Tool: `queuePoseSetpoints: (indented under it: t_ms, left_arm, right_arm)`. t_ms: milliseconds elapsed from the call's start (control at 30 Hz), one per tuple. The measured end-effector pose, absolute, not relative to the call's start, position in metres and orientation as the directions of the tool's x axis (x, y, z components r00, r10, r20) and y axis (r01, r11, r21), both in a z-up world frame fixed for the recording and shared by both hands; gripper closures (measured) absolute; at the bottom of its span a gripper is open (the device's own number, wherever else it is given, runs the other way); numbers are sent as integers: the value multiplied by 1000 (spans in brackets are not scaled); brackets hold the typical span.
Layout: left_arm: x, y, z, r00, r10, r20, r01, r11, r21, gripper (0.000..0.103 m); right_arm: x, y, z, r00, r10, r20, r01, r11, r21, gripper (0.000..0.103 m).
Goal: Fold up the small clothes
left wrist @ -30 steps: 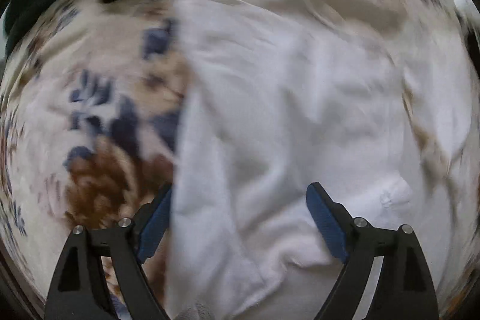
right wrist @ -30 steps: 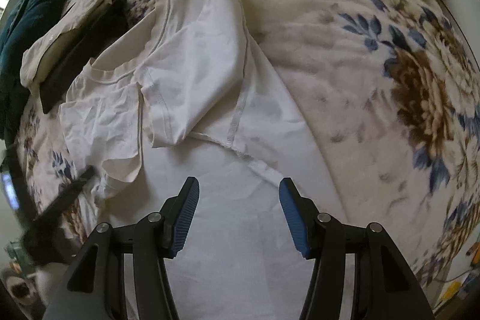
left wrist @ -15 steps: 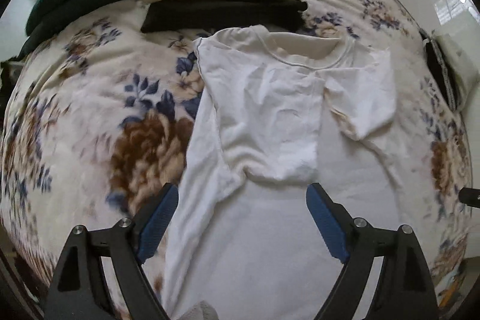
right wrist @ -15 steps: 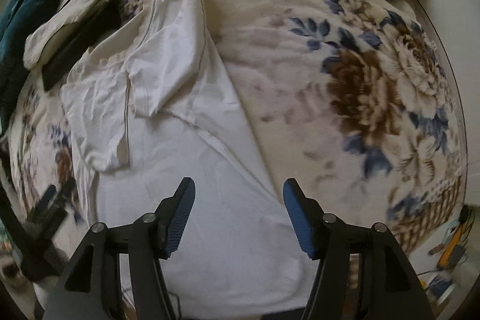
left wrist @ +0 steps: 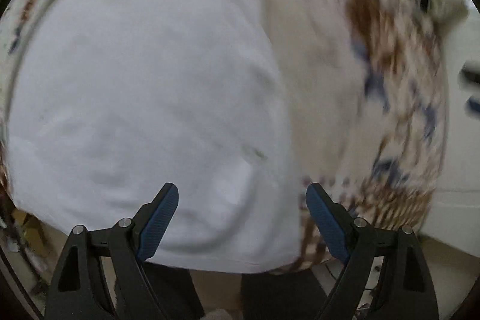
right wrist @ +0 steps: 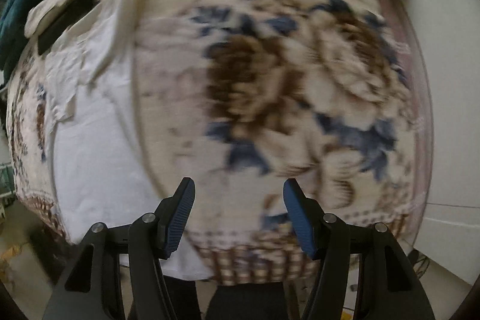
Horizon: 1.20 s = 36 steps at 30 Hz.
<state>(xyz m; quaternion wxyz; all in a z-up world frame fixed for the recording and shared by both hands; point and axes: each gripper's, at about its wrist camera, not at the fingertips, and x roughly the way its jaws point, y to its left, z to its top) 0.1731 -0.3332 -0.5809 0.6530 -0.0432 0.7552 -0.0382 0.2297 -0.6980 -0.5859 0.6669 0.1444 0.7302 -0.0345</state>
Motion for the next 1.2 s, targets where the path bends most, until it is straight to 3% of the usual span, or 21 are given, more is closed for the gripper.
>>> queuePoseSetpoints:
  t_ms: [100,133,167,200,267,400,700,967,1033,1100,1200]
  left_arm:
    - [152,-358,-612,-214,-70,-974,5,997,-72,18]
    - [146,-361,-618,-215,-51,-975,11,998,-54,23]
    - [142,-360,-621,-205,-39,-978,13,999,-42,44]
    - [139,-356,-619,-174,-45,-984,8,999,-48,71]
    - [137,-346,-613,-146,-71,-987,-7,997,-71,101]
    - [132,-307,-580,-56,-150,-987,-81,986,-146,101]
    - [116,-248,-523,44,-148,-988,-217,964,-154,101]
    - [122,-219,-515,89,-156,-984,-298,938,-176,101]
    - [124,-207,-512,97,-164,-982,-311,932,-186,101]
    - [124,-192,-508,108,-187,-976,-336,918,-213,101]
    - [122,-163,-496,131,-229,-965,-377,888,-262,101]
  right_arm:
    - [222,-723,-596,-81,166,-983,282,950,137,40]
    - [221,-729,-600,-87,169,-982,286,948,138,40]
    - [221,-735,-603,-91,171,-981,287,948,138,40]
    - [222,-738,-606,-93,170,-981,283,949,138,40]
    - [231,-739,-611,-90,172,-981,263,954,144,40]
    - [268,-721,-621,-57,247,-967,213,950,230,40]
    - [432,-647,-664,-13,514,-858,136,851,508,40]
    - [534,-594,-712,14,668,-744,272,714,646,44]
    - [549,-581,-718,10,687,-726,293,692,659,56]
    - [556,-565,-715,3,664,-747,282,716,638,93]
    - [562,-539,-694,5,592,-806,204,789,580,99]
